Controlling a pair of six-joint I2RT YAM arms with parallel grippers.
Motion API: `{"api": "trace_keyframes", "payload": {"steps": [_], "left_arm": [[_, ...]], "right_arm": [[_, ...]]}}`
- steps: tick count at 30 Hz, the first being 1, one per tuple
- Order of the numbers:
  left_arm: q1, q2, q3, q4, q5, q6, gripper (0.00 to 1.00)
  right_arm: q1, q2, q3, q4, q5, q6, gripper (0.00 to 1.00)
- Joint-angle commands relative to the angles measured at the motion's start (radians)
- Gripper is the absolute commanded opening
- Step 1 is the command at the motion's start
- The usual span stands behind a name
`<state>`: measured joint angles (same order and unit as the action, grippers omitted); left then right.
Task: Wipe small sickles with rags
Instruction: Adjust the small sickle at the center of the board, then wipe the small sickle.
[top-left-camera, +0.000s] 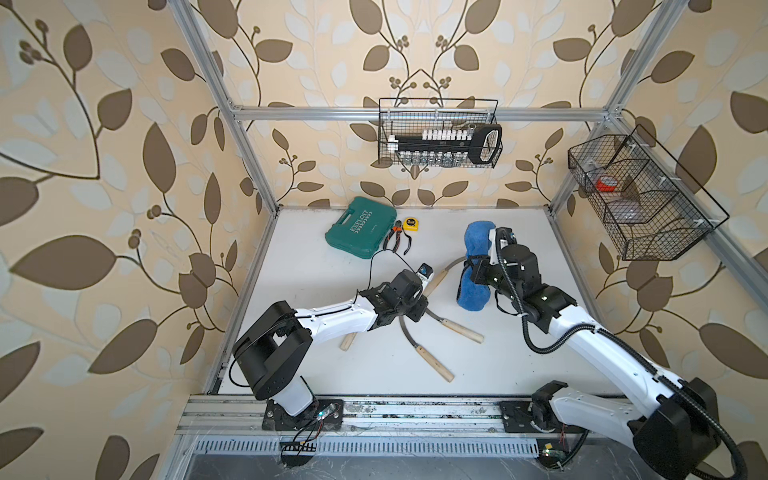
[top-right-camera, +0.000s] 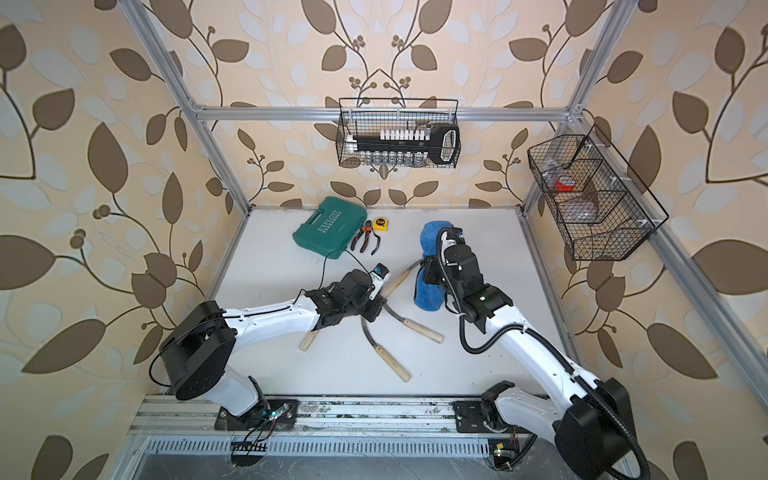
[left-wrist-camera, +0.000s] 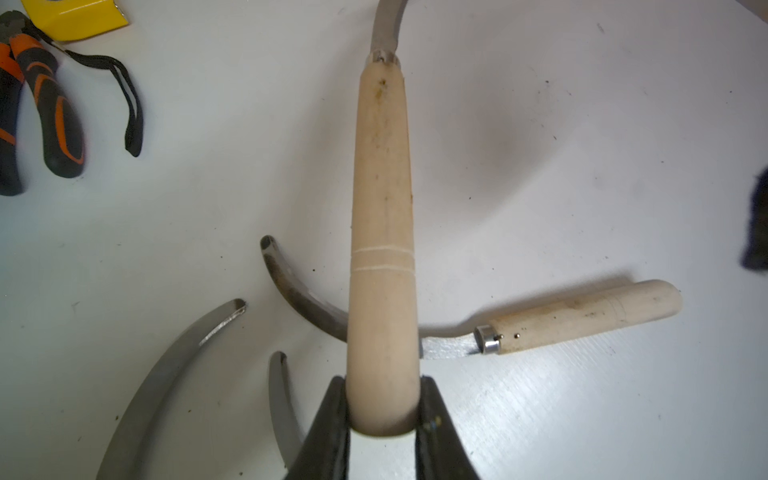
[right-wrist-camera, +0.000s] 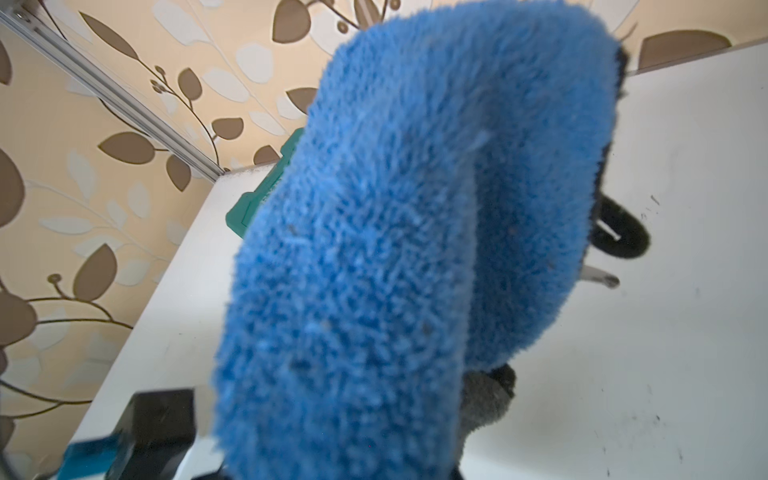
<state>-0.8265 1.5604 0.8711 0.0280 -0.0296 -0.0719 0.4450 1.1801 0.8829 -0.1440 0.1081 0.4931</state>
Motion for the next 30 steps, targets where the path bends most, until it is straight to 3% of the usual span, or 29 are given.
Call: {"api": "trace_keyframes", "payload": {"steps": [1, 6, 14, 21, 30], "left_arm": [[-0.028, -0.072, -0.063, 0.185, 0.006, 0.038, 0.01], [-0.034, -0.064, -0.089, 0.246, 0.052, 0.052, 0.00], [-0.034, -0.022, -0.048, 0.274, -0.046, 0.064, 0.00], [-0.033, 0.001, -0.035, 0.268, -0.106, 0.046, 0.00], [-0.033, 0.052, -0.011, 0.280, -0.154, 0.057, 0.00]], "right_arm": [[0.002, 0.080, 0.053, 0.001, 0.000, -0.068, 0.00], [0.007, 0.213, 0.117, 0.014, -0.146, -0.110, 0.00], [0.034, 0.364, 0.172, -0.020, -0.150, -0.122, 0.00], [0.054, 0.408, 0.157, -0.010, -0.173, -0.116, 0.00], [0.108, 0.396, 0.114, 0.026, -0.308, -0.112, 0.00]]}}
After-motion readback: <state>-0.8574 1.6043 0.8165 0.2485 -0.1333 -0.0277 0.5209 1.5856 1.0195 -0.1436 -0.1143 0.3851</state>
